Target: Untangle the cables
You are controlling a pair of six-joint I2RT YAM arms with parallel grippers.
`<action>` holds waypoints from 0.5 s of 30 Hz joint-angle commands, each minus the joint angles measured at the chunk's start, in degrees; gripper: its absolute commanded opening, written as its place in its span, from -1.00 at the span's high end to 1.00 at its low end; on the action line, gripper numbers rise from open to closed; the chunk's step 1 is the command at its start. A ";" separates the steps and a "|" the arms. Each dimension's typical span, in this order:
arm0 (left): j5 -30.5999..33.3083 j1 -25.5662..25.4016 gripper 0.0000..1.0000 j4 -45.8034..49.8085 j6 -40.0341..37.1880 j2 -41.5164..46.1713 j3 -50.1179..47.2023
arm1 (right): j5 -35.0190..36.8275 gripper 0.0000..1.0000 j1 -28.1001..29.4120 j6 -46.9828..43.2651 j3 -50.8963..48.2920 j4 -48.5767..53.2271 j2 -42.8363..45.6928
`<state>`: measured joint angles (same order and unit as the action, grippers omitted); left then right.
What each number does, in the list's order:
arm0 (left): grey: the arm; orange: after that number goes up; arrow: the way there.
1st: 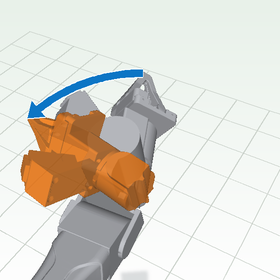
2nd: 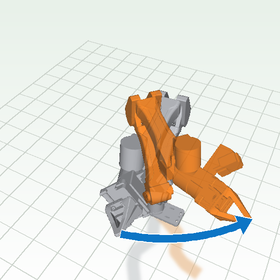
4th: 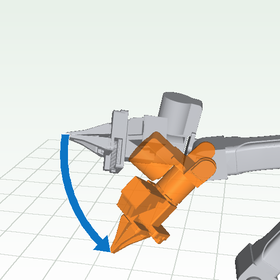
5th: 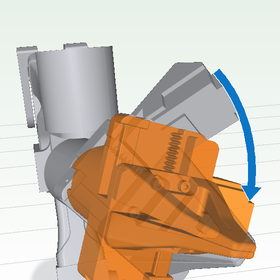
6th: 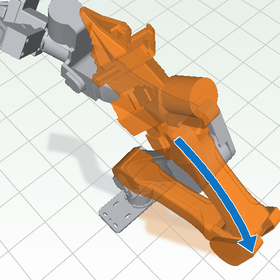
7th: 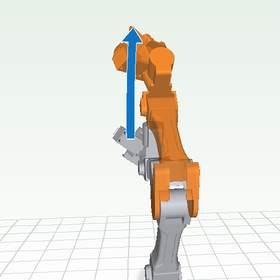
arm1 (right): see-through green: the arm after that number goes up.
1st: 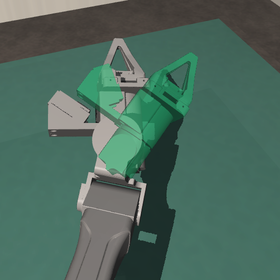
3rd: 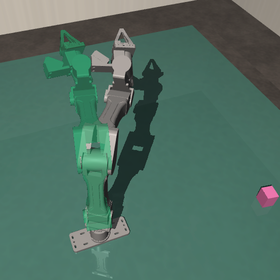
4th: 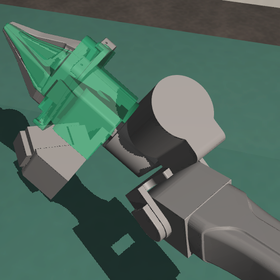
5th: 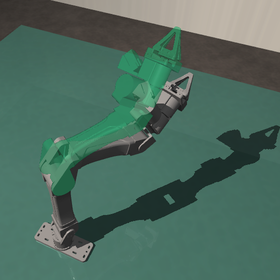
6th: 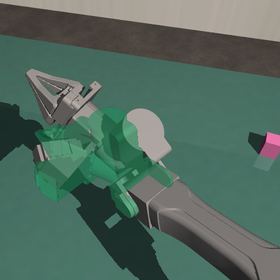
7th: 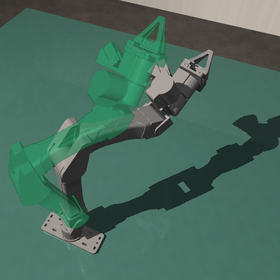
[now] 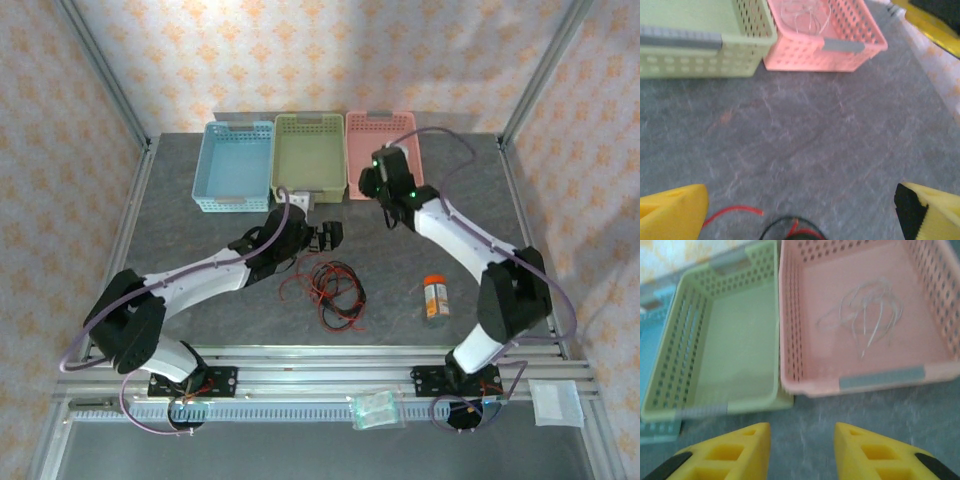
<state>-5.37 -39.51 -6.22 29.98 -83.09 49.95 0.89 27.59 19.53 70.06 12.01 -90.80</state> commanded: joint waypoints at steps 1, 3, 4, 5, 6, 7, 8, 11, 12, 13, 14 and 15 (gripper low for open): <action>0.06 -1.92 -0.94 2.62 1.40 4.83 -4.35 | -1.10 0.25 1.03 2.06 -8.34 -3.43 5.82; 0.00 -3.61 -0.93 2.87 1.25 7.15 -7.22 | -1.69 0.30 1.40 4.10 -13.99 -5.26 9.66; 0.00 -4.43 -0.92 2.89 1.14 8.67 -8.96 | -2.36 0.32 1.49 5.35 -16.93 -6.51 11.80; -0.06 -5.18 -0.90 2.79 1.37 10.08 -10.77 | -2.91 0.33 1.57 6.70 -19.65 -7.54 13.92; -0.46 -5.75 -0.89 2.92 1.76 11.40 -12.17 | -3.48 0.34 1.70 7.93 -21.89 -8.46 15.76; -0.84 -6.37 -0.88 2.92 2.32 12.88 -13.64 | -4.66 0.35 1.89 9.26 -24.68 -10.08 17.97; -1.00 -7.02 -0.86 2.88 2.90 14.22 -14.97 | -6.42 0.36 2.01 10.42 -27.46 -11.87 20.09; -2.03 -8.67 -0.77 1.94 3.26 17.10 -17.66 | -10.82 0.37 3.21 12.61 -33.40 -15.35 24.76; -2.34 -9.12 -0.77 1.83 3.27 17.45 -17.93 | -11.45 0.37 3.93 12.80 -34.31 -15.14 25.72; -2.67 -9.68 -0.73 1.80 3.26 17.44 -18.09 | -12.27 0.37 4.74 12.94 -35.07 -14.58 26.65; -2.76 -10.09 -0.71 2.06 3.25 17.17 -18.04 | -13.28 0.37 5.37 13.12 -35.40 -13.75 27.34; -2.93 -10.44 -0.70 2.17 3.26 16.80 -17.96 | -14.75 0.37 5.76 13.24 -35.75 -13.15 28.01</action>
<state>-7.14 -49.06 -4.08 32.34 -66.54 32.27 -9.28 32.08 30.41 35.07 1.21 -64.95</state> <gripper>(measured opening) 0.851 0.316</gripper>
